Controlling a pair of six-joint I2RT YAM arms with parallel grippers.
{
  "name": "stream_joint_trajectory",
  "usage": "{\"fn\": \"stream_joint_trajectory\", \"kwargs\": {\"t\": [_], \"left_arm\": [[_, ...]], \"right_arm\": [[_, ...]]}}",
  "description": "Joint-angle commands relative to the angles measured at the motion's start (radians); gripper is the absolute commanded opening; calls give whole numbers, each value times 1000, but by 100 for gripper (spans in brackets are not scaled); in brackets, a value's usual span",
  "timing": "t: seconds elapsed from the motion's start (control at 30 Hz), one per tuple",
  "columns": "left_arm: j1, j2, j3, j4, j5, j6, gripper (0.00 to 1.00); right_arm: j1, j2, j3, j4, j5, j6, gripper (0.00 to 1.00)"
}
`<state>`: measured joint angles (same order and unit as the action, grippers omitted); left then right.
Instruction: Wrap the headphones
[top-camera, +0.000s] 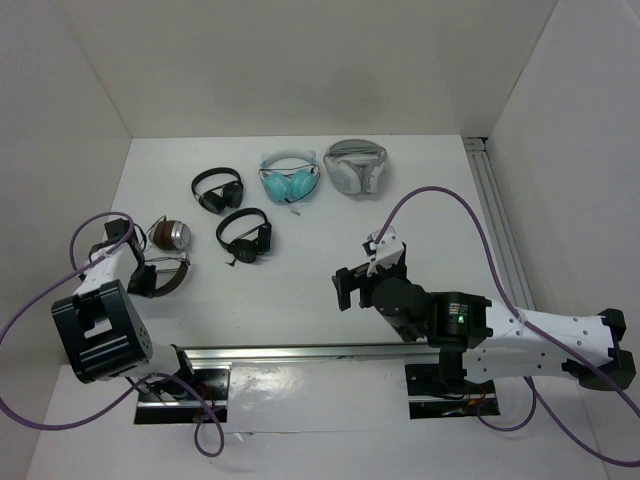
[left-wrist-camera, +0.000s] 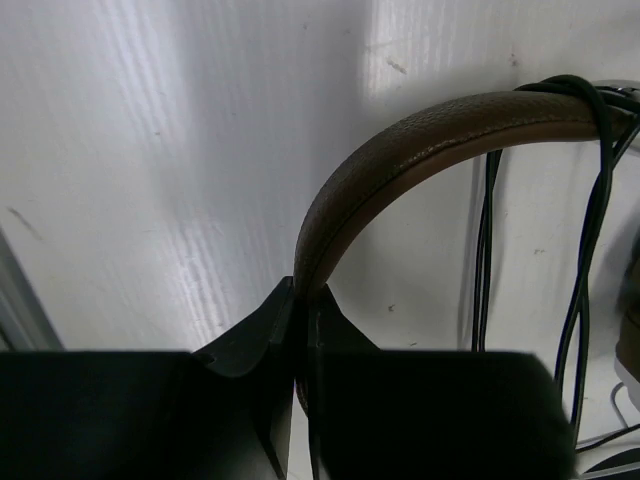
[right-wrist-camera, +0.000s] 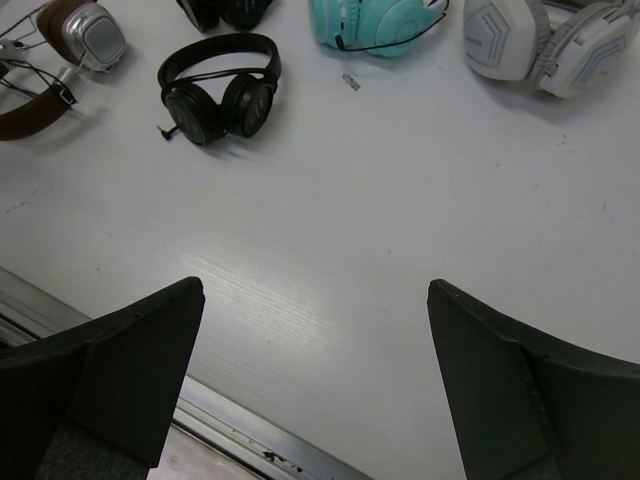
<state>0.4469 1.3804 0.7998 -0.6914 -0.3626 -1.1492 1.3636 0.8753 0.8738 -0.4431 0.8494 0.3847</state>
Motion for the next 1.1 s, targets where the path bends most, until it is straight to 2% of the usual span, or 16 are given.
{"fn": "stream_joint_trajectory", "kwargs": {"t": [0.0,0.13,0.17,0.23,0.3,0.33,0.37,0.5,0.67,0.77,0.8,0.9,0.93,1.03,1.07], "left_arm": [[21,54,-5,101,89,14,19],[30,95,-5,144,171,54,34],[30,95,-14,156,181,65,45],[30,95,-14,156,191,75,54],[30,86,-5,165,202,85,70],[30,77,-5,165,214,85,89],[30,63,-5,165,223,94,100],[30,-70,4,217,284,158,100],[30,-262,29,167,287,195,100],[30,-381,49,148,375,307,100],[30,-414,62,133,375,356,100],[21,-535,72,52,309,397,100],[7,-556,38,40,326,385,100],[7,-586,0,-5,491,417,100],[7,-602,-11,-5,602,430,100]], "right_arm": [[8,-30,-16,44,-29,-3,100],[8,-50,-16,35,-50,6,100],[17,-59,-25,35,-61,6,100],[17,-49,-25,35,-72,6,100],[17,-38,-15,26,-72,6,100],[17,-38,-6,26,-72,6,100],[17,-29,-6,26,-72,6,100],[26,-19,14,26,-82,6,100],[26,-19,25,15,-73,19,100],[26,-10,76,-48,-33,58,100],[26,-1,94,-74,-21,77,100],[35,10,165,-152,-1,101,100],[35,10,191,-152,-1,102,100],[35,10,226,-190,-12,91,100],[35,10,253,-203,-12,91,100]]}}
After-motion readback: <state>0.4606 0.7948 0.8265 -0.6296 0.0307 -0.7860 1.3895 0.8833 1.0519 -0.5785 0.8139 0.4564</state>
